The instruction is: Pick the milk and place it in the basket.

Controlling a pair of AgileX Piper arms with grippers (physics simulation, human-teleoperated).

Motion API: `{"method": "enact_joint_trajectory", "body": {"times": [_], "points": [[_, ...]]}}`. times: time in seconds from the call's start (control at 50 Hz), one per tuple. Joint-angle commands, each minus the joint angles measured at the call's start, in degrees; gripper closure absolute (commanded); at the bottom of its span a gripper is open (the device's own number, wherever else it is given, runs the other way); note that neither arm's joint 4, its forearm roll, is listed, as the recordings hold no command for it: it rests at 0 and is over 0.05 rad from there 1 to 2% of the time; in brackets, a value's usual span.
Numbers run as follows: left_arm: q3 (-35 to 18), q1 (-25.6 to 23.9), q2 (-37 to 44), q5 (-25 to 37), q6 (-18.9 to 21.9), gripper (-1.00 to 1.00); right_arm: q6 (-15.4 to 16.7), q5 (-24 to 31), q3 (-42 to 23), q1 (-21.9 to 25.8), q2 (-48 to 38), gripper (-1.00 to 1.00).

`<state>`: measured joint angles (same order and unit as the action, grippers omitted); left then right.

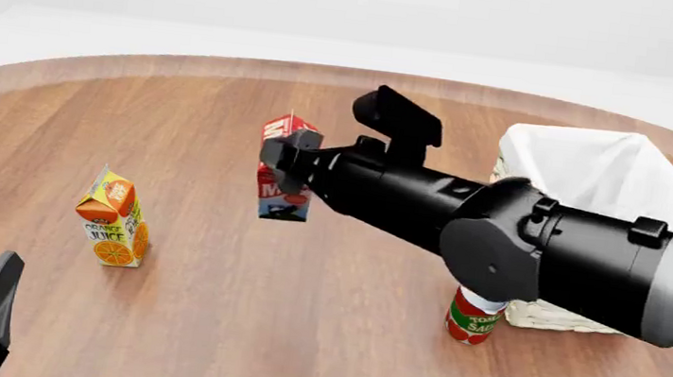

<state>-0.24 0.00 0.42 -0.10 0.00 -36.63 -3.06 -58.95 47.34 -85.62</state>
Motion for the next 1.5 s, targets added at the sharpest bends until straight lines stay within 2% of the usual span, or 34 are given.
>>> {"method": "enact_joint_trajectory", "body": {"times": [0.02, 0.28, 0.5, 0.92, 1.24, 1.5], "points": [[0.00, 0.00, 0.00, 0.00, 0.00, -1.00, -2.22, -0.02, 1.99, 0.70, 6.97, 1.00], [0.00, 0.00, 0.00, 0.00, 0.00, -1.00, -2.69, 2.00, 3.43, -1.26, 12.95, 1.00], [0.00, 0.00, 0.00, 0.00, 0.00, -1.00, -1.75, 5.00, 3.95, -3.48, 18.08, 1.00], [0.00, 0.00, 0.00, 0.00, 0.00, -1.00, 2.65, 12.20, 3.40, -9.33, 26.56, 1.00], [0.00, 0.00, 0.00, 0.00, 0.00, -1.00, 6.93, 17.98, 2.98, -15.88, 32.68, 1.00], [0.00, 0.00, 0.00, 0.00, 0.00, -1.00, 9.37, 19.74, 3.05, -21.21, 34.77, 1.00]]}}
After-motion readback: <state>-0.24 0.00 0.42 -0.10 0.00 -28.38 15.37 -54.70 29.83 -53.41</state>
